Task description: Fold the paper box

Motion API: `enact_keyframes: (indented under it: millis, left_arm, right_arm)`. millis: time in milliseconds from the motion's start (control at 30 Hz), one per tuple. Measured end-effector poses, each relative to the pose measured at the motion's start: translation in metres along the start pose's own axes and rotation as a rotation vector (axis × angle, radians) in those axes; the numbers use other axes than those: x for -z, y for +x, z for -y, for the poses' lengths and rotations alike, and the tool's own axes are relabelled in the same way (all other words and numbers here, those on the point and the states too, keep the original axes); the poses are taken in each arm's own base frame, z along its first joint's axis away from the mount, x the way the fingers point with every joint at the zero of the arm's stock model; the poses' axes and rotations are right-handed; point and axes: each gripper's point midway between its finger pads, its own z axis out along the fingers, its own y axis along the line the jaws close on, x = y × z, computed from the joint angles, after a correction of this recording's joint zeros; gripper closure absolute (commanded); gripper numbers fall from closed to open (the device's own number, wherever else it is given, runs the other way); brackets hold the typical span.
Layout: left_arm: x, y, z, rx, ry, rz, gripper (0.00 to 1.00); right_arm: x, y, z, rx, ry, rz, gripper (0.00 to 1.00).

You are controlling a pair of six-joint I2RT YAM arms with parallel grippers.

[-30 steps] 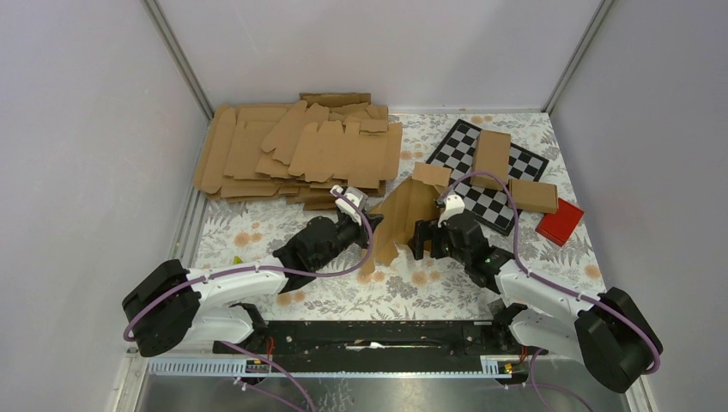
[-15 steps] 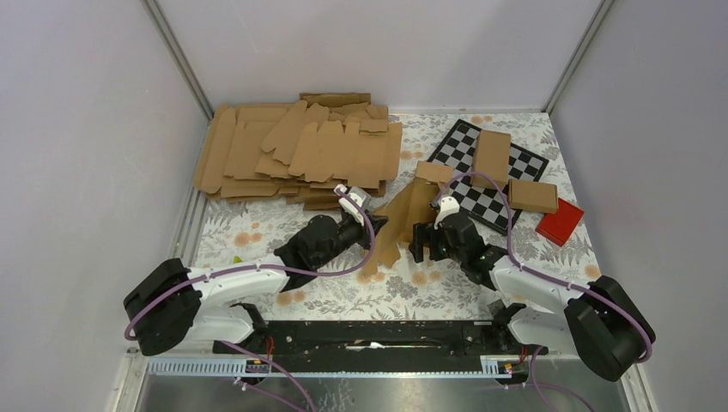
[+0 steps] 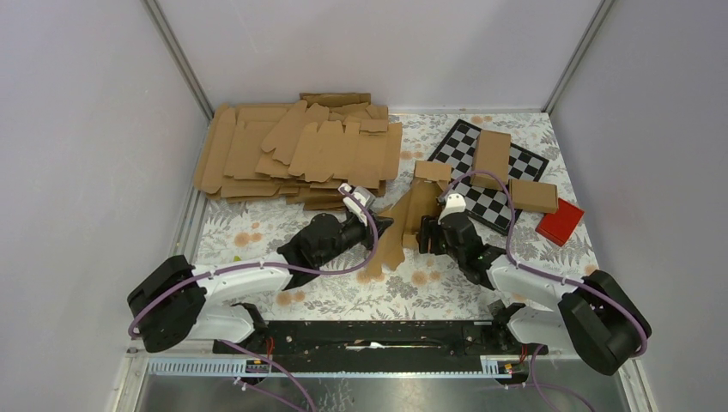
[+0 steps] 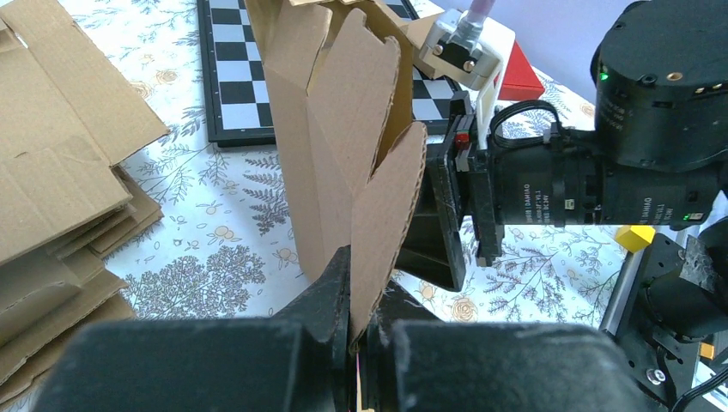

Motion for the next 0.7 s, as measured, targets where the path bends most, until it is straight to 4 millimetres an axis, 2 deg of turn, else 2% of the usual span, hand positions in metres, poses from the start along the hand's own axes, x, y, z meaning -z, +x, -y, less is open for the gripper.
enact_keyframes:
  millis: [100,433,600,700]
  left_arm:
    - [-0.001,0.000,0.001,0.000,0.005,0.001,1.00]
    - [-0.003,0.001,0.001,-0.004,0.006,0.001,1.00]
    - [-0.003,0.001,0.001,-0.006,0.006,-0.002,1.00]
    - [-0.003,0.001,0.001,-0.010,0.006,-0.003,1.00]
  right_arm:
    - [-0.004,0.001,0.005,-0.013,0.030,0.005,0.36]
    - [-0.017,0.006,0.019,-0.086,0.130,0.015,0.33]
    - [-0.022,0.017,0.025,-0.107,0.168,-0.020,0.29]
    - [-0.023,0.016,0.025,-0.119,0.175,-0.017,0.25]
